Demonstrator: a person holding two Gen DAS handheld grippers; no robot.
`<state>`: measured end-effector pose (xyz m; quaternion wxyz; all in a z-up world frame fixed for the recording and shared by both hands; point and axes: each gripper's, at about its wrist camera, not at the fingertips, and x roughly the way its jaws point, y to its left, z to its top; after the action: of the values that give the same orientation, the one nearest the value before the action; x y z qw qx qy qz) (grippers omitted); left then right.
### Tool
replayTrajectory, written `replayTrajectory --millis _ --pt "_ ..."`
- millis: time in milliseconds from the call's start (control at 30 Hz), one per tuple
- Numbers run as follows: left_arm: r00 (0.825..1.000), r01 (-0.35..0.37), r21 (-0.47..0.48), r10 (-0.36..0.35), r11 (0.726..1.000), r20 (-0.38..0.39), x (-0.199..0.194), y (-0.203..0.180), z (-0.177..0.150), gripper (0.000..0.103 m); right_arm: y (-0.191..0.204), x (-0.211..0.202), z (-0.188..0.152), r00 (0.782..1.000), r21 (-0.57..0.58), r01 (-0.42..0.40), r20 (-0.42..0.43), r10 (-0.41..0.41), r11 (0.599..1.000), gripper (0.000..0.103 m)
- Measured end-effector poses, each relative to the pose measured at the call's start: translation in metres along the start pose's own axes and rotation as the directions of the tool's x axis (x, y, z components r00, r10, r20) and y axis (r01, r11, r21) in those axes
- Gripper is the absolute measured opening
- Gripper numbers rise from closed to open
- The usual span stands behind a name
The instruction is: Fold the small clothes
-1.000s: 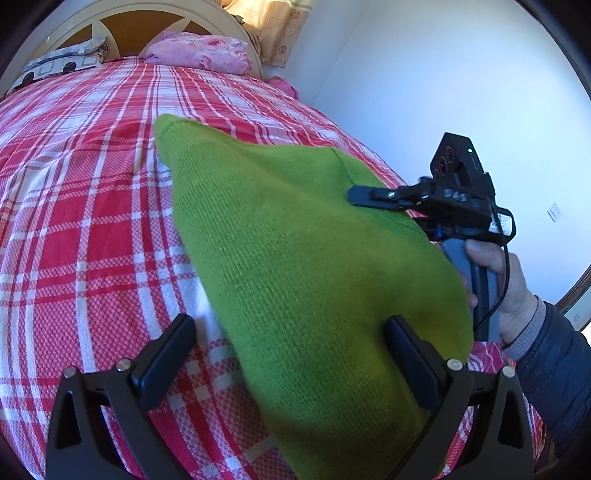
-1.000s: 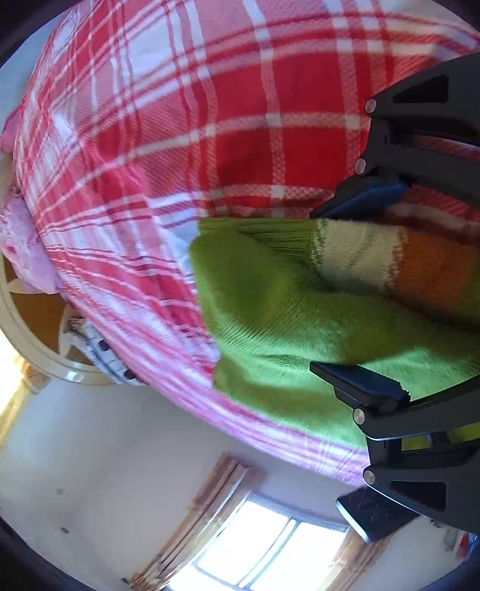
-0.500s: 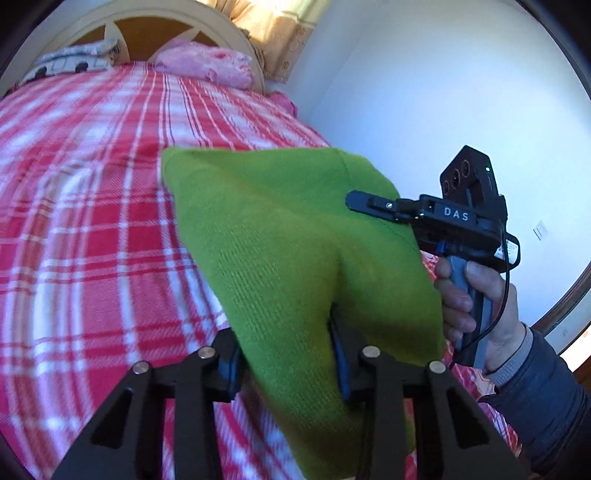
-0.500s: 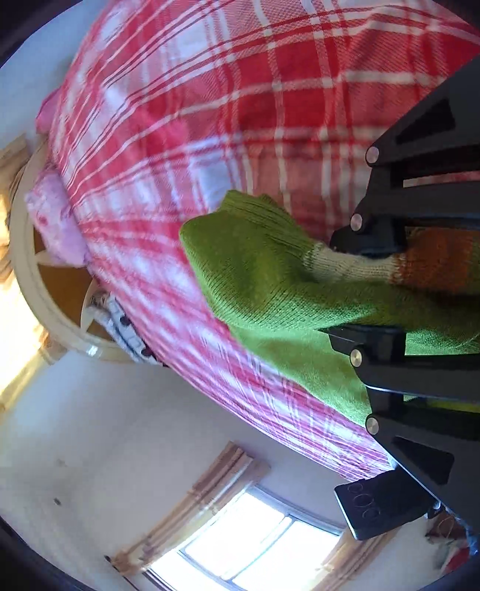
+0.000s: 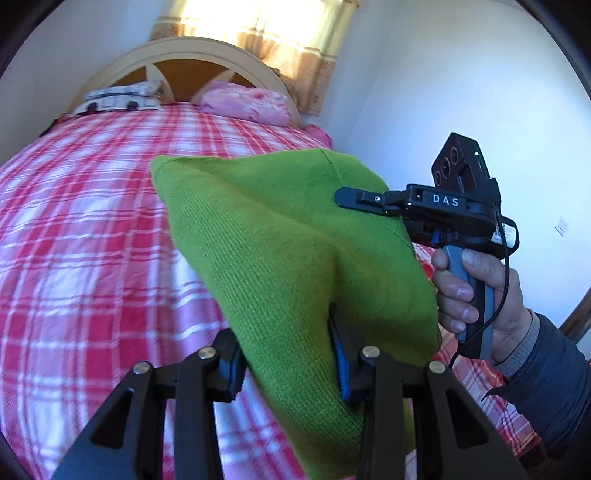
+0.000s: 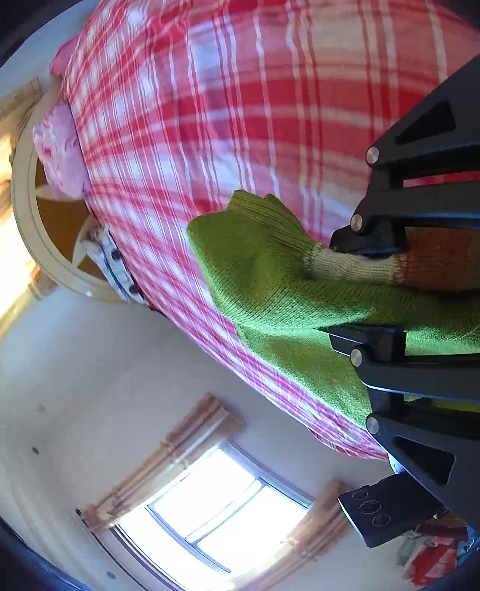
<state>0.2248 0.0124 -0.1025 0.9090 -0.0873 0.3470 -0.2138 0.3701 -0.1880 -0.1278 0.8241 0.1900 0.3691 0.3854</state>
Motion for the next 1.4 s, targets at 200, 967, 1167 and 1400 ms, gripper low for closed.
replayTrajectory --millis 200,967,1167,1400 --pt "0.999 -0.043 -0.044 0.044 0.998 0.021 -0.026 0.018 -0.015 0.039 0.036 0.031 -0.009 0.998 -0.026 -0.044 -0.038 0.043 0.999 0.026" --pt "0.990 -0.116 -0.116 0.125 0.986 0.069 -0.087 0.055 -0.045 0.038 0.104 0.088 -0.034 0.987 -0.081 -0.114 -0.126 0.104 0.990 0.026" --pt "0.987 -0.131 -0.119 0.140 0.984 0.076 -0.098 0.060 -0.051 0.038 0.118 0.097 -0.040 0.984 -0.095 -0.128 -0.140 0.114 0.987 0.026" --pt "0.983 -0.151 -0.130 0.163 0.980 0.088 -0.116 0.066 -0.062 0.038 0.136 0.110 -0.048 0.978 -0.105 -0.152 -0.163 0.134 0.983 0.026"
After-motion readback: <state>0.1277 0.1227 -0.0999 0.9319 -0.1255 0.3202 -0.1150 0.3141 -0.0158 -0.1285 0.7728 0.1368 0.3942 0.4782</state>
